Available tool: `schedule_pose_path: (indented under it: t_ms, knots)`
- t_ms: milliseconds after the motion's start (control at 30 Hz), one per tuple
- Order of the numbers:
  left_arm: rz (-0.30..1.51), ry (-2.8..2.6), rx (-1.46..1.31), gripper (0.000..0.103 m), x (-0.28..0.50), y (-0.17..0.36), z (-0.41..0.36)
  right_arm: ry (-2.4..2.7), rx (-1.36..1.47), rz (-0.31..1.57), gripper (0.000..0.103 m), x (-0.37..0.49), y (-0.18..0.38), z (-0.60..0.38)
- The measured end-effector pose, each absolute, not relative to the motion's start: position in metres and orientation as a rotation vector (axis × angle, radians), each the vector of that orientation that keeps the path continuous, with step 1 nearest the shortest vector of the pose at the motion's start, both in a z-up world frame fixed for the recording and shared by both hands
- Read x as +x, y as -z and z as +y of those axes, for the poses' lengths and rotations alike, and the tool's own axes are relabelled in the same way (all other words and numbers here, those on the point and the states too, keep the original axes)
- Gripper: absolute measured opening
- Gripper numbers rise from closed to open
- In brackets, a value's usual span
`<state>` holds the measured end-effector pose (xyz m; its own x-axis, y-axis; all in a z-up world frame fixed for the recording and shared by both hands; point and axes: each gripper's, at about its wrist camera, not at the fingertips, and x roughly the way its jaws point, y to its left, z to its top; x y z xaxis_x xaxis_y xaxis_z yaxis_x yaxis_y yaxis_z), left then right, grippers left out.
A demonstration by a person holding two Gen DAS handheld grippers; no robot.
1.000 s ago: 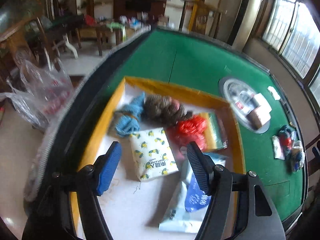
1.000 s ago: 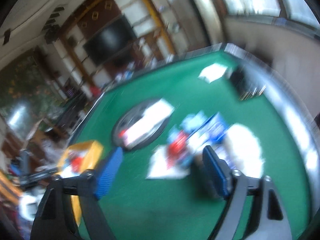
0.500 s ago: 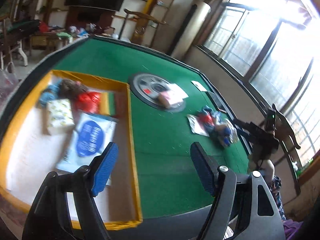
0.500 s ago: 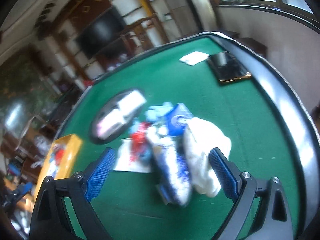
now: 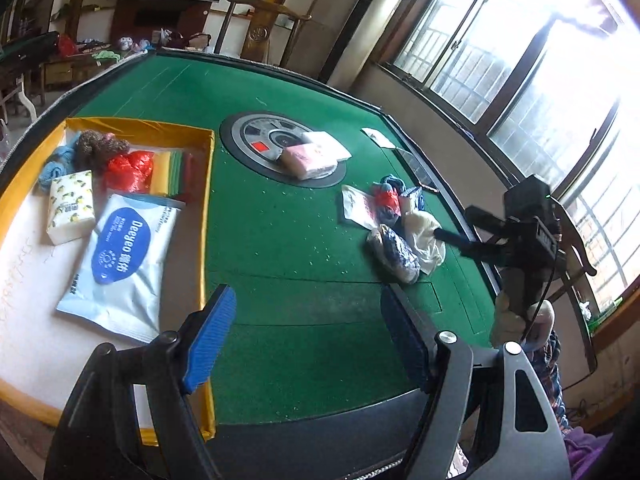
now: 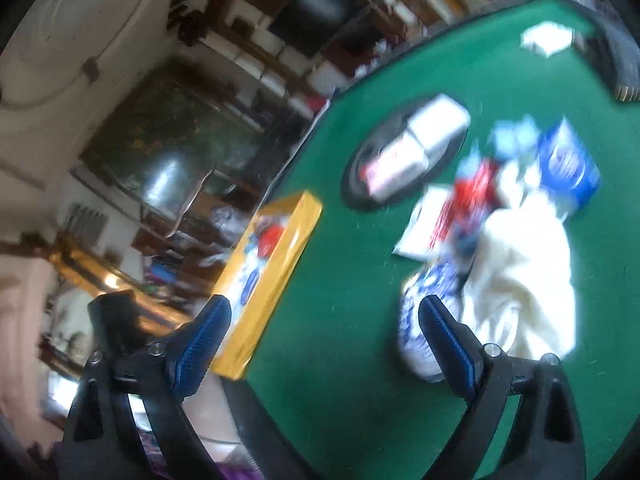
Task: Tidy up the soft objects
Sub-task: 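Move both tools back to the remaining pile on the table, then grasp the white towel with right tool while left tool grasps the blue Vinda bag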
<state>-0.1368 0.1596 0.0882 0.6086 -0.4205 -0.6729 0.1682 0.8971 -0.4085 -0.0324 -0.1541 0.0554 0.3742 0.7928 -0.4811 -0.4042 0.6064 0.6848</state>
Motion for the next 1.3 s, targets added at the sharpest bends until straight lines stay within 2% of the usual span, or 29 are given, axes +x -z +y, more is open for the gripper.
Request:
schedule_pose_path:
  t_ms: [200,433,500,533,567,933,1233,1267,1300]
  knots:
    - [0.896,0.383,-0.298,0.075,-0.126,-0.078,0.133,-0.341,0.259,0.866,0.093,-0.033,-0.059,-0.178]
    - [0.97,0.422,-0.305,0.075,-0.101,-0.063,0.091,-0.278,0.183,0.951,0.092,-0.01,-0.034,-0.165]
    - [0.981,0.433,-0.294,0.075,-0.094,-0.061,0.08,-0.288,0.161,0.97,0.079,-0.007,-0.029,-0.152]
    - [0.988,0.438,-0.293,0.075,-0.089,-0.059,0.074,-0.29,0.155,0.98,0.049,-0.006,-0.025,-0.154]
    - [1.0,0.445,-0.291,0.075,-0.083,-0.057,0.066,-0.277,0.15,0.997,0.036,-0.007,-0.021,-0.156]
    - [1.062,0.442,-0.178,0.074,-0.032,-0.032,-0.014,-0.151,0.315,0.926,0.036,-0.016,-0.026,-0.21]
    - [0.956,0.387,0.061,0.075,-0.03,-0.02,-0.053,-0.147,0.35,0.941,0.037,-0.01,-0.023,-0.213]
    - [0.952,0.39,0.083,0.073,-0.032,-0.02,-0.054,-0.147,0.35,0.943,0.037,-0.01,-0.023,-0.213]
    - [0.945,0.39,0.095,0.062,-0.035,-0.02,-0.053,-0.146,0.349,0.943,0.037,-0.009,-0.022,-0.213]
